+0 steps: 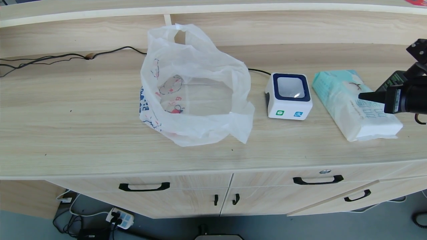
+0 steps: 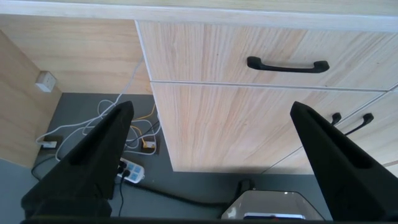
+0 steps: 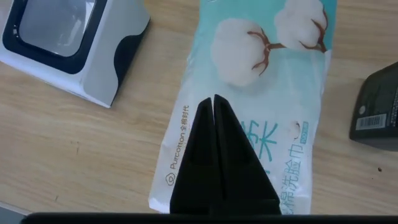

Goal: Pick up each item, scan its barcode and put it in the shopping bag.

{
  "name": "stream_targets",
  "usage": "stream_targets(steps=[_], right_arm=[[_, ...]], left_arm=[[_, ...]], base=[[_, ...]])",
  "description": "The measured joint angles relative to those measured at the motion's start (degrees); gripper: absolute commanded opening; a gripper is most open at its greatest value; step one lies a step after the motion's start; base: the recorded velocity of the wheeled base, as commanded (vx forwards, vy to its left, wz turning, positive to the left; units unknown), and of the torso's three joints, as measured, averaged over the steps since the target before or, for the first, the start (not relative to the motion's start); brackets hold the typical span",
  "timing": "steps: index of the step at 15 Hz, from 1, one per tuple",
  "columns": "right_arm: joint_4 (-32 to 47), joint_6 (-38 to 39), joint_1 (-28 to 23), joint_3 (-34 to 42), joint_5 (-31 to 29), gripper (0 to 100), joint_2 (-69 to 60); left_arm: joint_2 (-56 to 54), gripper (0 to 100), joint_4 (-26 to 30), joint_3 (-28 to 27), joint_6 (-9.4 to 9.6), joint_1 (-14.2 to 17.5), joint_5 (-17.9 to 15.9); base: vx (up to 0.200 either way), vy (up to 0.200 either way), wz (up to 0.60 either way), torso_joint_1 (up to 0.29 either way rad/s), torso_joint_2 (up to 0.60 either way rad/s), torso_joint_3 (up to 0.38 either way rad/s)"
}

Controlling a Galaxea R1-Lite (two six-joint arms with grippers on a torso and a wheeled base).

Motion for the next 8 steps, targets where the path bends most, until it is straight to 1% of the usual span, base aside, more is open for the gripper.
stream_targets(steps=[2,8], right_arm=[[-0.2,0.1,-0.1,-0.2,-1.4,100,-0.4],[0.0,-0.1,-0.5,0.2,-1.6,100,-1.0]], left_arm=[[0.0,100,0.0,0.0,0.00,0.0,0.0],[0.0,100,0.0,0.0,0.00,0.0,0.0]], base=[[0.000,0.000,0.00,0.000,0.00,0.000],[0.000,0.000,0.00,0.000,0.00,0.000]])
